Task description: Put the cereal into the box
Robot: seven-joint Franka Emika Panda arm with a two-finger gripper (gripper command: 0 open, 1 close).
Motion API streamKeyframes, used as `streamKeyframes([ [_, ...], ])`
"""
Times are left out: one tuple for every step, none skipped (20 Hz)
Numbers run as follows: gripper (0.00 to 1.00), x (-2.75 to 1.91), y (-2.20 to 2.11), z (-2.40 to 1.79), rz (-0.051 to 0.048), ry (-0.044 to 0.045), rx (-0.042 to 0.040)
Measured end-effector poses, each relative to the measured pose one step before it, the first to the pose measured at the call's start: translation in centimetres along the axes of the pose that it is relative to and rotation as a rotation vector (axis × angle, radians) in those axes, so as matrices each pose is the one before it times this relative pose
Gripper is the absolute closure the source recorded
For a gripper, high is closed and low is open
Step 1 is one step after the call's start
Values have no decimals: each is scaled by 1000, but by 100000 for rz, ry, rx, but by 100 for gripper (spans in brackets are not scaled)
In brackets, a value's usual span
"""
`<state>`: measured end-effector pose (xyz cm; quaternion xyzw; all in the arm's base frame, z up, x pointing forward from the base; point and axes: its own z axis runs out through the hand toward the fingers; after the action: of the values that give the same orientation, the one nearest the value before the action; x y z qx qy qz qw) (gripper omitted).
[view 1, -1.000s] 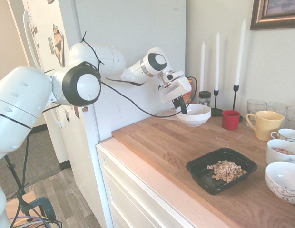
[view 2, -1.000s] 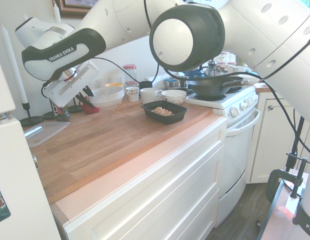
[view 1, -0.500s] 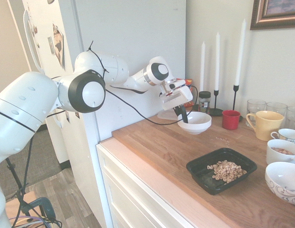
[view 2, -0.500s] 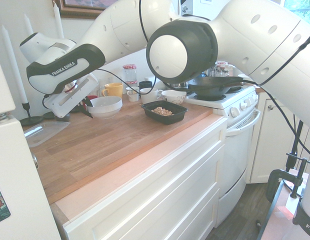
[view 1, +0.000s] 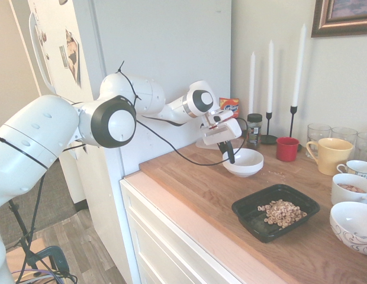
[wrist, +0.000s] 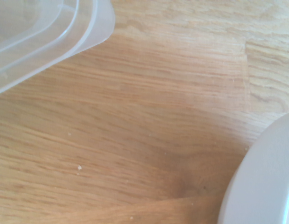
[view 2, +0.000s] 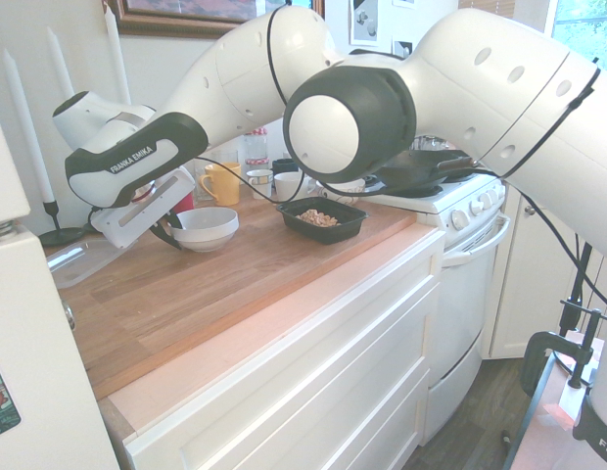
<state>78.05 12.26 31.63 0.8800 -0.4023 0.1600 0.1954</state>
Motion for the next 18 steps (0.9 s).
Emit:
streamKeyframes([
  [0, -63, -40, -42, 182, 28, 44],
  [0, -130, -73, -78, 20, 11, 20],
  [0, -198, -109, -147, -76, 14, -3],
  [0, -193, -81, -150, -142, -64, -229],
  [0, -250, -24, -146, -324, -258, -1004],
  [0, -272, 121, -237, -635, -352, -2289],
  [0, -217, 279, -408, -854, -206, -3227],
  [0, -56, 300, -662, -466, 168, -2269],
  [0, 94, 242, -820, 118, 290, -630],
  [0, 253, 238, -880, 332, 652, -68],
  [0, 301, 262, -663, 297, 330, -82],
  [0, 295, 242, -486, 363, 182, -27],
  [0, 261, 175, -345, 259, 226, 145],
  [0, 292, 187, -374, 180, 359, 93],
  [0, 220, 185, -376, 94, 70, 16],
  [0, 159, 104, -343, 231, 123, 211],
  [0, 78, 73, -130, 113, -28, -81],
  [0, 38, 38, 10, -29, -55, -116],
])
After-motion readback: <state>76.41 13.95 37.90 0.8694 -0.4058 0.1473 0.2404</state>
